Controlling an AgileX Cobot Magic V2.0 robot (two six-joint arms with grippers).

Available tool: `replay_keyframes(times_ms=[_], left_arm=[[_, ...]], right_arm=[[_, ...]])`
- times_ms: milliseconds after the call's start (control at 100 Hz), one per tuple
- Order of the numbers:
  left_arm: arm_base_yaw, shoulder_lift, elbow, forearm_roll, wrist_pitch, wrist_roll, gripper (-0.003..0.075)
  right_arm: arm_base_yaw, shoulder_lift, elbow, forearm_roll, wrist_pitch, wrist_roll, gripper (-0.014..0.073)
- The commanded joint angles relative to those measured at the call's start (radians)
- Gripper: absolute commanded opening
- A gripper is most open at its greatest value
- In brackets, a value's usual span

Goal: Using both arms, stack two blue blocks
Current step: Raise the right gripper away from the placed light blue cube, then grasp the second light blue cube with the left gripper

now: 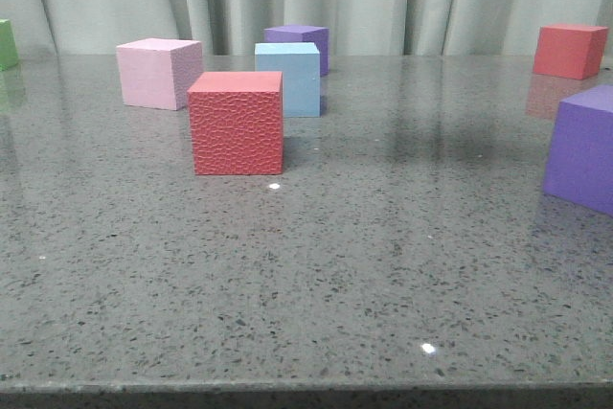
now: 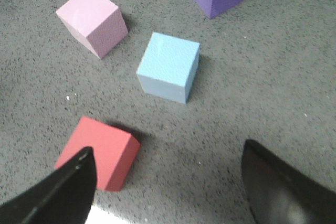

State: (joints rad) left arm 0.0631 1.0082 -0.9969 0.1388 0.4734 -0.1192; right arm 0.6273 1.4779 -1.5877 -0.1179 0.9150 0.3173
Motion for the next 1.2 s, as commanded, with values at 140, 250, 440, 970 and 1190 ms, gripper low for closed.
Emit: replay_keyframes(times_ms=[140, 250, 440, 970, 1190], left_arm=[[0.057, 0.083, -0.121, 0.005, -0.064, -0.013, 0.0565], [0.077, 0.151, -0.182, 0.005, -0.032, -0.011, 0.0564], [0.088, 0.291, -0.317, 0.007, 0.066, -0.007, 0.0565], [0.09, 0.65, -0.678, -0.064, 0.323, 0.094, 0.0565], [0.118, 0.732, -0.721, -0.153, 0.343, 0.146, 0.0565]], right_arm=[[-0.002, -0.203, 0.181, -0.039, -0.138, 0.019, 0.0493], [-0.002, -0.263, 0.242, -0.042, -0.149, 0.019, 0.0493], [-0.002, -0.376, 0.32, -0.054, -0.195, 0.021, 0.0493], [-0.002, -0.468, 0.353, -0.055, -0.18, 0.02, 0.0493], [-0.002, -0.468, 0.357, -0.069, -0.176, 0.02, 0.0493]])
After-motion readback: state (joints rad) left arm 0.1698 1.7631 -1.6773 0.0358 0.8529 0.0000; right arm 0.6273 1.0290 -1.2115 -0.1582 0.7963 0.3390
